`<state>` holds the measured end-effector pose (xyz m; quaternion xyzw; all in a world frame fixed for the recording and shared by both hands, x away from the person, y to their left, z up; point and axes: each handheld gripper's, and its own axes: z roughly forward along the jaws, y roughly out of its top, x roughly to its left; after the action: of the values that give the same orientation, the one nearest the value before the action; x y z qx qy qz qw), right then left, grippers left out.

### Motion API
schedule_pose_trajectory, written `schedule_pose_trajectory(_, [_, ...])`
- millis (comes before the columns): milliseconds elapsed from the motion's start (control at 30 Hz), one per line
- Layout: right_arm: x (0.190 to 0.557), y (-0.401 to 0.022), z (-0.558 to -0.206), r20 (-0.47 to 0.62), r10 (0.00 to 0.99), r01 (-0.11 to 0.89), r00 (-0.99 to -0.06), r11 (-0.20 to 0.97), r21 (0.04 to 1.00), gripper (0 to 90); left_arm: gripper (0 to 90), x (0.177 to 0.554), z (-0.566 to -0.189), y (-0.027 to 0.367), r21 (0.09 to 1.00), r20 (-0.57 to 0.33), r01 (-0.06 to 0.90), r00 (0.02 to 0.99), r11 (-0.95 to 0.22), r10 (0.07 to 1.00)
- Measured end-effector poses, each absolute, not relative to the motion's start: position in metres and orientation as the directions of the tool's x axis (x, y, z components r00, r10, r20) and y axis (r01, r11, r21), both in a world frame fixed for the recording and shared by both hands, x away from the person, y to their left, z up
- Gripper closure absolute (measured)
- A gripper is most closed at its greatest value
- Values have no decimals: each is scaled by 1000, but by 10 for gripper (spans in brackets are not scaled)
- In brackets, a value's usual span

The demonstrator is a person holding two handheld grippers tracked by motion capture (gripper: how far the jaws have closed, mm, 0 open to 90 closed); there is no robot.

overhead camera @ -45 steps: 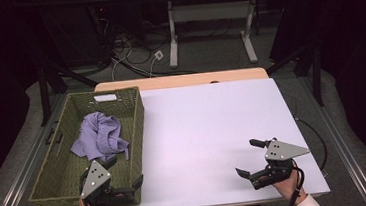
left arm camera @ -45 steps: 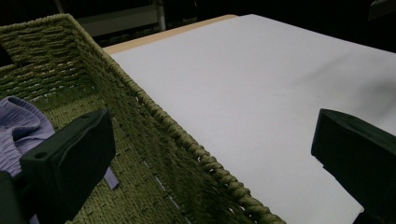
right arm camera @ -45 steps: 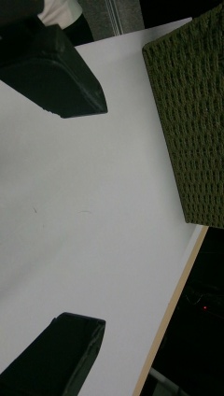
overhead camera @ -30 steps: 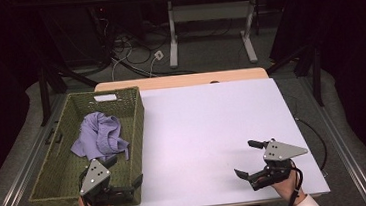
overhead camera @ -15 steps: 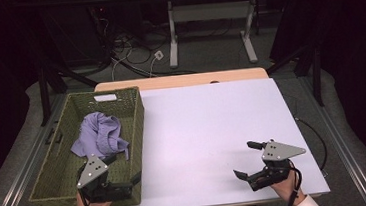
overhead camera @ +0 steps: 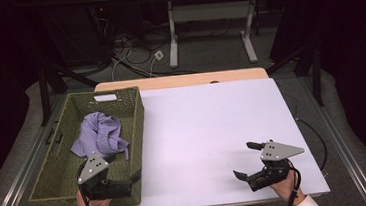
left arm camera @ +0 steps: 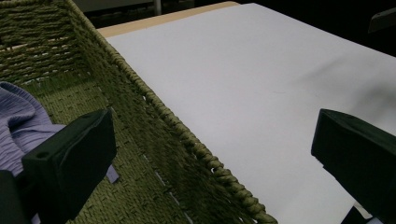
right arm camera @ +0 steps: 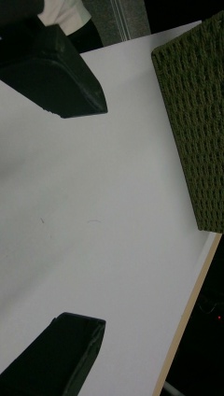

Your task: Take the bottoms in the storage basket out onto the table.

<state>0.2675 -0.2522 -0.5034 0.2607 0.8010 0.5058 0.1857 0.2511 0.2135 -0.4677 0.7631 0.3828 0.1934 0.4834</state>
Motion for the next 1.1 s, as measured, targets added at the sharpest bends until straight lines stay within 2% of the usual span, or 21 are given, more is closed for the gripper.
schedule_pose_trajectory(500, [268, -250, -504, -34, 603, 239, -797, 366, 899, 0, 0, 260, -444, 226, 896, -72, 394, 582, -204, 810])
schedule_pose_trajectory(1100, [270, -249, -506, -27, 605, 251, -796, 370, 894, 0, 0, 291, -437, 237, 854, -53, 460, 540, -242, 840])
